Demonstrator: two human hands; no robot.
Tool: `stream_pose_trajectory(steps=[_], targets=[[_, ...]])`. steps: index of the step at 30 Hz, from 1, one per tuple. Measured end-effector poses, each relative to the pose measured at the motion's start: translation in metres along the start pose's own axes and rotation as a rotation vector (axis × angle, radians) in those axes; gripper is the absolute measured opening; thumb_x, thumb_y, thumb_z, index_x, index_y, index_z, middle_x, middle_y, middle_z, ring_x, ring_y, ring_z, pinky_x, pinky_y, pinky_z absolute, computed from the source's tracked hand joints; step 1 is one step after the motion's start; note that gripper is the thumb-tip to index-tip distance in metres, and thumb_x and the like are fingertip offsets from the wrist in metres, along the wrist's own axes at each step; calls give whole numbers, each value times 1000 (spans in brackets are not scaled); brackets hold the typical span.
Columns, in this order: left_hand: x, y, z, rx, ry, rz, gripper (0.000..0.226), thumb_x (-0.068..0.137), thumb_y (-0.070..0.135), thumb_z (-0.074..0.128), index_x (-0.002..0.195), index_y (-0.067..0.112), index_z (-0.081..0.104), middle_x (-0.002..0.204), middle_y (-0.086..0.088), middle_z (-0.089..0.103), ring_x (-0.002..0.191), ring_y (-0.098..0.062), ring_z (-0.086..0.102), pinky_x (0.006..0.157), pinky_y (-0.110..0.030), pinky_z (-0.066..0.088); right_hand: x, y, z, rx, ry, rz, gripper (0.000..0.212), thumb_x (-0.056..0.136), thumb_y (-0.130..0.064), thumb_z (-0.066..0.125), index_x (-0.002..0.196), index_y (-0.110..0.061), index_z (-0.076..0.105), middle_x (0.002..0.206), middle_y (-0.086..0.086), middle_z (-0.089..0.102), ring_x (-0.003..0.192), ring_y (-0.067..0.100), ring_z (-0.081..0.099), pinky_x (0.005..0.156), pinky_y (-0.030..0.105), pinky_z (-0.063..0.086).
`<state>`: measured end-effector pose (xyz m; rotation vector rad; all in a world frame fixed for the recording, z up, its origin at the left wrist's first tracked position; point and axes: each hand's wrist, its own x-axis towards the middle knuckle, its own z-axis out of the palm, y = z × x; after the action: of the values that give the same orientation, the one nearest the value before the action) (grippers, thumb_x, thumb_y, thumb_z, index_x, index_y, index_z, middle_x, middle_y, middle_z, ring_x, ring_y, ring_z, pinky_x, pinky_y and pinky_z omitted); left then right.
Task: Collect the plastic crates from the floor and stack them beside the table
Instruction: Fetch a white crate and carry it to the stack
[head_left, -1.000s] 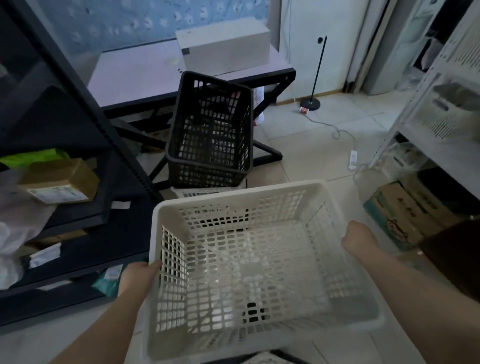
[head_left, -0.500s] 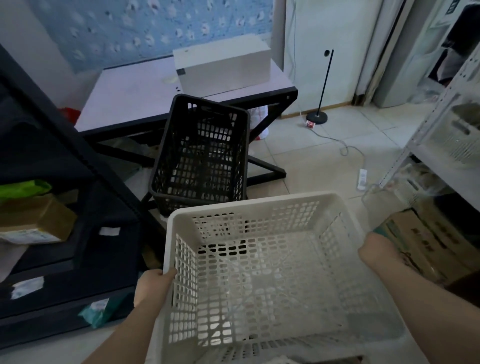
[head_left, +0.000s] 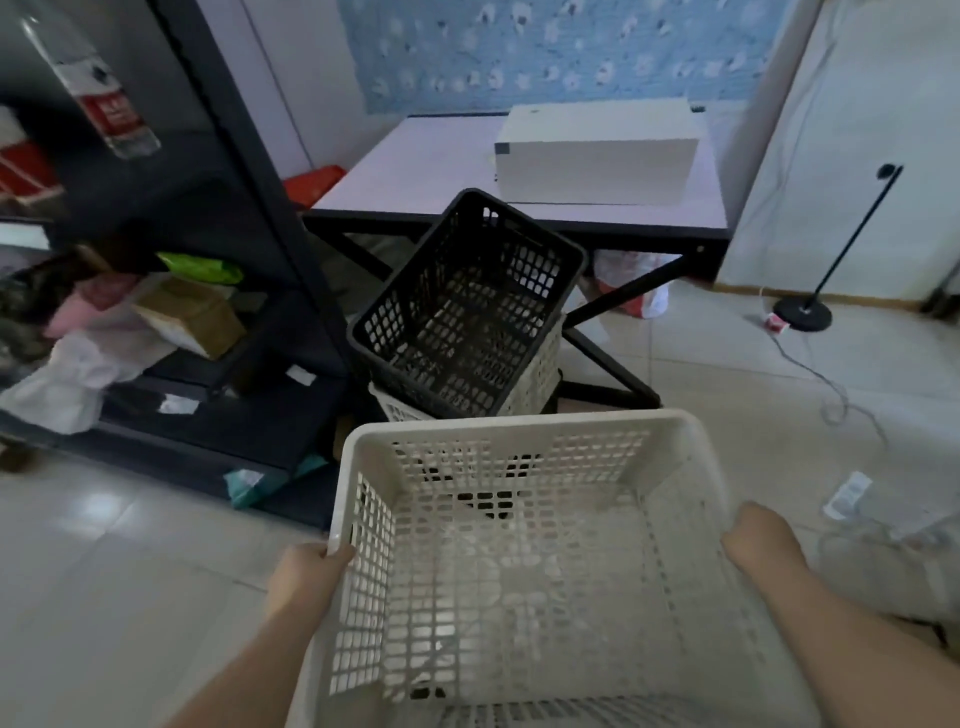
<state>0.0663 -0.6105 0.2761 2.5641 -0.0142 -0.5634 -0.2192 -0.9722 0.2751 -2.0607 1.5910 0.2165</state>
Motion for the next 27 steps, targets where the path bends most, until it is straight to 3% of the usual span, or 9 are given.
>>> stream_pose_trajectory(steps=[3,6,10,13,16,21,23,24,27], targets=[[-20,-1,3,-8,59,-37,48,83,23,64,49,14,32,47,-7,35,46,-20,38,51,-27,23,14,4,-1,-67,-50,-24,23,88,-10,53,107,3,57,115,24,61,107,35,60,75,33,43],[-31,3,2,15,56,-71,47,81,16,66,46,13,33,42,-3,32,41,-19,36,47,-25,22,22,3,-1,-103,-100,-67,12,87,-5,51,97,-2,56,103,20,60,90,31,58,70,30,42],[-30,9,12,124,-5,-92,41,82,13,64,52,12,36,50,-4,36,47,-19,40,50,-25,31,48,4,-1,-168,-134,-60,23,87,-7,53,108,1,59,101,17,60,90,30,59,71,30,44],[-19,15,26,169,-51,-117,36,86,9,60,58,11,38,57,-5,39,51,-18,40,57,-28,33,63,-2,-2,-241,-188,-29,17,88,-8,54,103,-2,60,96,15,58,83,27,54,70,30,43],[-2,21,43,198,-67,-160,35,86,5,57,56,10,40,56,-5,41,57,-21,45,57,-28,34,87,-9,6,-274,-226,-15,27,88,-9,55,112,2,61,116,19,62,102,31,62,82,33,49],[37,18,82,188,-141,-276,27,85,-4,52,59,1,49,59,-9,45,56,-22,49,65,-31,41,140,-21,38,-263,-255,-11,30,91,-7,51,118,4,58,123,21,60,112,32,59,91,33,47],[56,17,104,172,-186,-290,13,87,-2,52,81,-9,62,75,-19,56,72,-31,60,69,-35,46,169,-22,58,-248,-264,-4,30,93,-11,49,119,1,58,124,19,60,111,30,60,91,33,47],[68,15,117,160,-202,-305,17,87,-2,53,92,-13,64,84,-24,60,84,-36,64,72,-37,50,186,-21,68,-235,-266,7,31,93,-14,49,119,-1,59,123,17,61,110,29,60,90,33,47],[90,9,164,163,-225,-349,12,85,-4,55,84,-10,65,89,-29,64,88,-38,66,77,-42,54,232,-22,99,-249,-281,37,32,91,-18,52,117,-2,60,117,17,63,102,29,63,82,32,50]])
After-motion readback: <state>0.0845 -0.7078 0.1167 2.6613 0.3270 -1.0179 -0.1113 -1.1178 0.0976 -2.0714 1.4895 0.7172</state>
